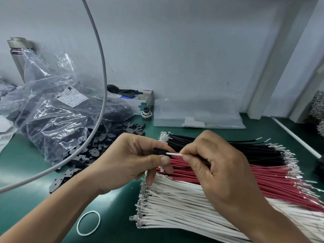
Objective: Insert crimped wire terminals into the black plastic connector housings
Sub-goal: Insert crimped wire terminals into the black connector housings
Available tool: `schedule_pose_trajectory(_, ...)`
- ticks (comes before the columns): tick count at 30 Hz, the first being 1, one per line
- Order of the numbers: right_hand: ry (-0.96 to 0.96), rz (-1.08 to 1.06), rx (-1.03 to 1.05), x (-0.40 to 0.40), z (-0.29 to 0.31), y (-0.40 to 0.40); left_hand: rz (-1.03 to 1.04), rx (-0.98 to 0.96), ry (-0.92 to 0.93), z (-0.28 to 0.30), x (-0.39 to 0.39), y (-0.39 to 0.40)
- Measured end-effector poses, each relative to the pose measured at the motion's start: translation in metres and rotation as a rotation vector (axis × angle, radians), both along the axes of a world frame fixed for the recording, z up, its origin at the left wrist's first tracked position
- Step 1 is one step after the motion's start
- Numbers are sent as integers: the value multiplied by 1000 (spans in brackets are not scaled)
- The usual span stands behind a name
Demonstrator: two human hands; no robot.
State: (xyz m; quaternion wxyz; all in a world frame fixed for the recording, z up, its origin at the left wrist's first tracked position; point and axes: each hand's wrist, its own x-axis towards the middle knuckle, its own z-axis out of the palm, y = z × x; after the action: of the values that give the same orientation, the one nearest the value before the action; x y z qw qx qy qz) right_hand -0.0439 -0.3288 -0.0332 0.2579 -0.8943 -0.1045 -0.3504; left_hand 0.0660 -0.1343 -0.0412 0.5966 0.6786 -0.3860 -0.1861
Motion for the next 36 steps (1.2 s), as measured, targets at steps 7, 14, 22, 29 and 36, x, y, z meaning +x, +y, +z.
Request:
schedule_pose_trajectory(7, 0, -23, -11, 1, -3, -4, 37, -21, 47, -1, -1, -3)
schedule_pose_trajectory(14, -68, -5, -85, 4, -9, 2, -16, -46, 44, -1, -4, -3)
schedule_pose_trajectory(22, -123, -111, -178, 9, 7, -6, 132, -219, 6, 8, 4, 1)
schedule_pose_trajectory(29, -114, -183, 42, 1, 22, -25, 463, -160, -17, 11, 29, 24)
schedule_pose_trajectory(36, -308, 14, 618, -34, 98, -83, 713, 684, -884, -17, 43, 30)
